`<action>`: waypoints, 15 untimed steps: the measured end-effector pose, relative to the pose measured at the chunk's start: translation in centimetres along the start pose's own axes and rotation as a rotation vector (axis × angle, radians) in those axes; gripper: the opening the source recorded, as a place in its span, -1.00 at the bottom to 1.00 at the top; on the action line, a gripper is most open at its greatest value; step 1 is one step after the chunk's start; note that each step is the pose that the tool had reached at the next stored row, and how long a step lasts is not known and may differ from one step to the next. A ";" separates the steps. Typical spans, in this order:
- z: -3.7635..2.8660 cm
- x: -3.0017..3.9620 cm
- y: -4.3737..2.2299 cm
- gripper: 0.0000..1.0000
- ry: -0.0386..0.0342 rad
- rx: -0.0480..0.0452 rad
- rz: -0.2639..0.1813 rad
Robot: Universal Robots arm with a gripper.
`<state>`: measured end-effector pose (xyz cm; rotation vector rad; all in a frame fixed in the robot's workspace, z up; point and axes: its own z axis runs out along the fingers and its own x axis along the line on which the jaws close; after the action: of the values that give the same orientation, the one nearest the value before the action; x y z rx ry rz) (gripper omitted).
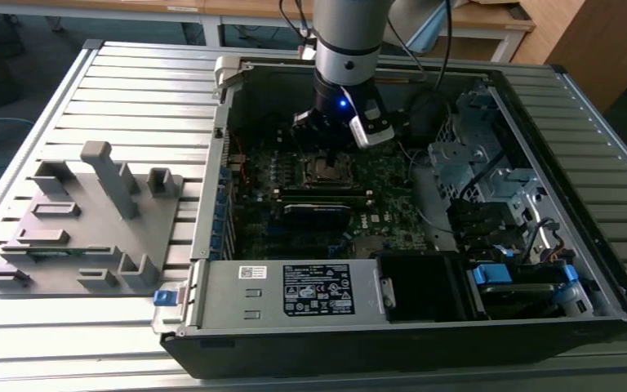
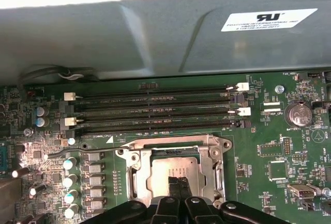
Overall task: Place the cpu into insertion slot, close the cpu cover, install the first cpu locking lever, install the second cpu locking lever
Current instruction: 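Install the first cpu locking lever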
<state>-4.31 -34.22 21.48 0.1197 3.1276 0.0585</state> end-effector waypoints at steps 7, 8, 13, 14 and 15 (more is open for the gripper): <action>-0.18 0.00 0.00 -0.79 0.0002 0.0004 0.000; -0.21 0.00 0.00 -0.79 0.0002 0.0004 0.000; -0.40 0.00 0.01 -0.79 0.0001 0.0003 0.000; -0.45 0.00 0.01 -0.79 0.0002 0.0004 0.000; -0.50 0.00 0.01 -0.79 0.0002 0.0004 0.000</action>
<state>-4.32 -34.22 21.98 0.1198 3.1278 0.0578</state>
